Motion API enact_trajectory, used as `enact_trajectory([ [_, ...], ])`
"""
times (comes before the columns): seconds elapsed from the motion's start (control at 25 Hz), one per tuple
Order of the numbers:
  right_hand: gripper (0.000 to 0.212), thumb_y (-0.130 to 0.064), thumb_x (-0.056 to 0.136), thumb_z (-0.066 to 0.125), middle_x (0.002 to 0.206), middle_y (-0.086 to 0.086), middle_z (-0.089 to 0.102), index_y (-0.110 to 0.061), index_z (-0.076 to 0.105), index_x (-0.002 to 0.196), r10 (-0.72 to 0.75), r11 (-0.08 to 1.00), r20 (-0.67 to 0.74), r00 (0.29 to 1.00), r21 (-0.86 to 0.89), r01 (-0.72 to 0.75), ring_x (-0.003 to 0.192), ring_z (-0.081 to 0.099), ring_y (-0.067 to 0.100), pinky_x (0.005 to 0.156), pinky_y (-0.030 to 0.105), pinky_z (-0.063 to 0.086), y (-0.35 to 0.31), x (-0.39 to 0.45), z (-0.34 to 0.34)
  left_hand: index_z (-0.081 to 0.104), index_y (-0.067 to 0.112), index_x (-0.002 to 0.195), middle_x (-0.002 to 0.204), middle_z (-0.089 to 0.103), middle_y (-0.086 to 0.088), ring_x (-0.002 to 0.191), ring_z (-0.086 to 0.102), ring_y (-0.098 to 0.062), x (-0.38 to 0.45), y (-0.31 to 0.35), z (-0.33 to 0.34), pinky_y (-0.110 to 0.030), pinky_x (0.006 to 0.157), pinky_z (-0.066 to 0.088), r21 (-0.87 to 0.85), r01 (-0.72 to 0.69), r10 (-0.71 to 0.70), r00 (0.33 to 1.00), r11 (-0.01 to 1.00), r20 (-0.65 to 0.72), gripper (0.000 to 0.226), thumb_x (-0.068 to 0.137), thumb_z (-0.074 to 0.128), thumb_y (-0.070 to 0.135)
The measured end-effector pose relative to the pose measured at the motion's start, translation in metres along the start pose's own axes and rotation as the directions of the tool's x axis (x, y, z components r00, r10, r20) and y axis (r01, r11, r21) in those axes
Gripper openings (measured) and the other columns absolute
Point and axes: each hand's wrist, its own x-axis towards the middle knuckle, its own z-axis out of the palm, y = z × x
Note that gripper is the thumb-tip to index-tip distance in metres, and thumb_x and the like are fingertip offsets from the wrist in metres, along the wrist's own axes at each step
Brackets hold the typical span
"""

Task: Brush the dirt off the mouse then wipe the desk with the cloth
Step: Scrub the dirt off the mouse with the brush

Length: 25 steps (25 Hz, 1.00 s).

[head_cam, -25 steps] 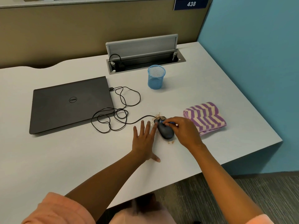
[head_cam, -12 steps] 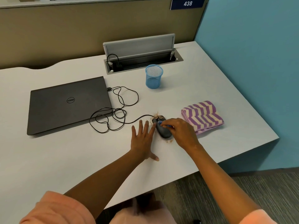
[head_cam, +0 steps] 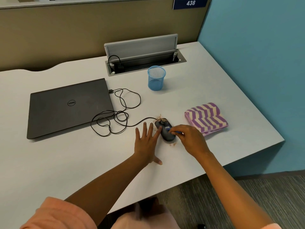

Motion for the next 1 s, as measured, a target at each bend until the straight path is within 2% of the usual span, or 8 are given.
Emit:
enact_trajectory([
  [0.2,0.016,-0.036,0.093,0.058,0.100,-0.014,0.073,-0.034,0.072,0.101,0.047,0.997,0.133,0.990,0.048,-0.054,0.085,0.065,0.004,0.069,0.012,0.049,0.013,-0.023,-0.011,-0.028,0.028,0.152,0.162,-0.024,-0.014,0.144,-0.028,-0.040,-0.001,-0.001,0.002,-0.062,0.112,-0.014,-0.026,0.007,-0.007,1.000,1.000,-0.006,0.145,0.059,0.069,0.083],
  [0.36,0.022,-0.032,0.091,0.060,0.108,-0.008,0.072,-0.027,0.072,0.109,0.074,0.988,-0.003,0.997,0.137,-0.073,0.097,0.065,0.008,0.082,0.021,0.056,0.004,-0.005,-0.013,-0.023,0.029,0.153,0.161,-0.025,-0.014,0.144,-0.029,-0.041,0.001,0.001,-0.002,-0.062,0.112,-0.014,0.003,-0.020,0.020,1.000,1.000,0.000,0.143,0.059,0.071,0.081],
  [0.44,0.021,-0.032,0.092,0.060,0.106,-0.007,0.072,-0.026,0.073,0.107,0.085,0.991,0.059,0.995,0.102,-0.091,0.095,0.066,0.010,0.082,0.024,0.057,0.004,-0.003,-0.013,-0.023,0.030,0.153,0.161,-0.025,-0.014,0.144,-0.029,-0.041,0.002,0.003,-0.003,-0.062,0.112,-0.015,0.007,-0.028,0.028,1.000,1.000,0.004,0.142,0.060,0.072,0.079],
  [0.56,0.011,-0.035,0.092,0.060,0.091,-0.012,0.072,-0.035,0.071,0.094,0.086,0.992,0.225,0.971,0.071,-0.105,0.085,0.065,0.007,0.070,0.018,0.052,0.010,-0.007,-0.019,-0.025,0.031,0.153,0.161,-0.025,-0.014,0.145,-0.028,-0.040,0.000,0.003,-0.003,-0.061,0.112,-0.015,-0.009,-0.025,0.024,1.000,1.000,-0.008,0.142,0.061,0.073,0.078],
  [0.64,0.011,-0.033,0.092,0.060,0.090,-0.013,0.071,-0.033,0.070,0.095,0.095,0.980,0.178,0.979,0.158,-0.124,0.083,0.065,0.004,0.071,0.016,0.051,0.011,-0.003,-0.022,-0.025,0.032,0.152,0.161,-0.027,-0.013,0.144,-0.029,-0.040,-0.001,0.002,-0.003,-0.061,0.111,-0.016,-0.035,-0.023,0.023,1.000,0.999,-0.003,0.141,0.062,0.073,0.077],
  [0.76,0.012,-0.030,0.095,0.058,0.091,-0.003,0.072,-0.024,0.067,0.099,0.195,0.948,0.041,0.980,0.247,-0.199,0.082,0.068,0.009,0.075,0.025,0.058,0.009,0.021,-0.016,-0.022,0.032,0.153,0.161,-0.026,-0.013,0.144,-0.030,-0.040,-0.001,0.002,-0.005,-0.061,0.111,-0.017,-0.039,-0.025,0.025,1.000,0.999,0.008,0.139,0.063,0.074,0.076],
  [0.88,0.017,-0.031,0.097,0.054,0.094,0.005,0.073,-0.019,0.066,0.100,0.247,0.952,0.054,0.968,0.176,-0.253,0.085,0.070,0.018,0.077,0.034,0.059,0.007,0.049,-0.003,-0.021,0.031,0.154,0.163,-0.020,-0.013,0.146,-0.026,-0.040,0.000,0.003,-0.006,-0.061,0.113,-0.014,0.007,-0.026,0.026,1.000,1.000,0.013,0.139,0.062,0.073,0.076],
  [1.0,0.019,-0.028,0.097,0.053,0.095,0.008,0.073,-0.014,0.066,0.102,0.250,0.934,0.066,0.966,0.249,-0.258,0.087,0.071,0.022,0.081,0.037,0.059,-0.003,0.076,0.003,-0.020,0.031,0.154,0.164,-0.017,-0.013,0.146,-0.025,-0.039,0.000,0.004,-0.007,-0.061,0.113,-0.014,0.007,-0.025,0.025,1.000,1.000,0.018,0.139,0.062,0.073,0.076],
])
